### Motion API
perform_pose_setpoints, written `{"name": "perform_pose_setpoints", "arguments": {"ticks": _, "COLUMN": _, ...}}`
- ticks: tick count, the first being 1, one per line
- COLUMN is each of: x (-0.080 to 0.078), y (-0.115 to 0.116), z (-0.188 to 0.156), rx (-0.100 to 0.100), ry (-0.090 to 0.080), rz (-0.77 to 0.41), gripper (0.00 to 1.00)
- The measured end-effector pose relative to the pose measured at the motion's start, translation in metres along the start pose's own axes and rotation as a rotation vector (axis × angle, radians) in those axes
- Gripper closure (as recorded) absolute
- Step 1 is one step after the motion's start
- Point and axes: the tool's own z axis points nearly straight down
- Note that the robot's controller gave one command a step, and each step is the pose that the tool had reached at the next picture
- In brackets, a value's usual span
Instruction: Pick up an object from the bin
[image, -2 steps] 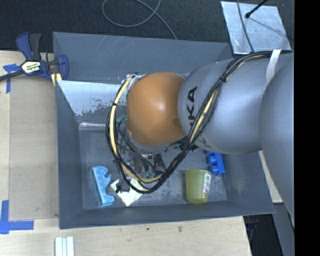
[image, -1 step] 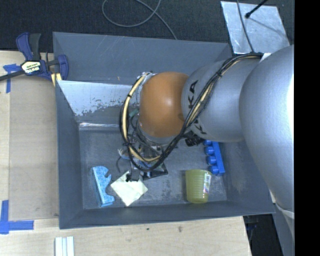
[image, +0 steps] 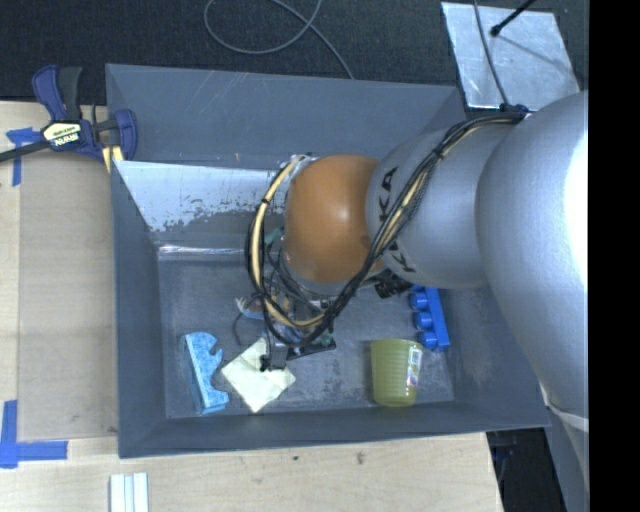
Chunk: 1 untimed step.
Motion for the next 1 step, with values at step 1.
{"name": "perform_pose_setpoints", "arguments": {"ticks": 1, "x": -0.0211, "y": -0.0391, "z": -0.0123, "rx": -0.007, "ry": -0.014, "rz": 0.17, "gripper": 0.0}}
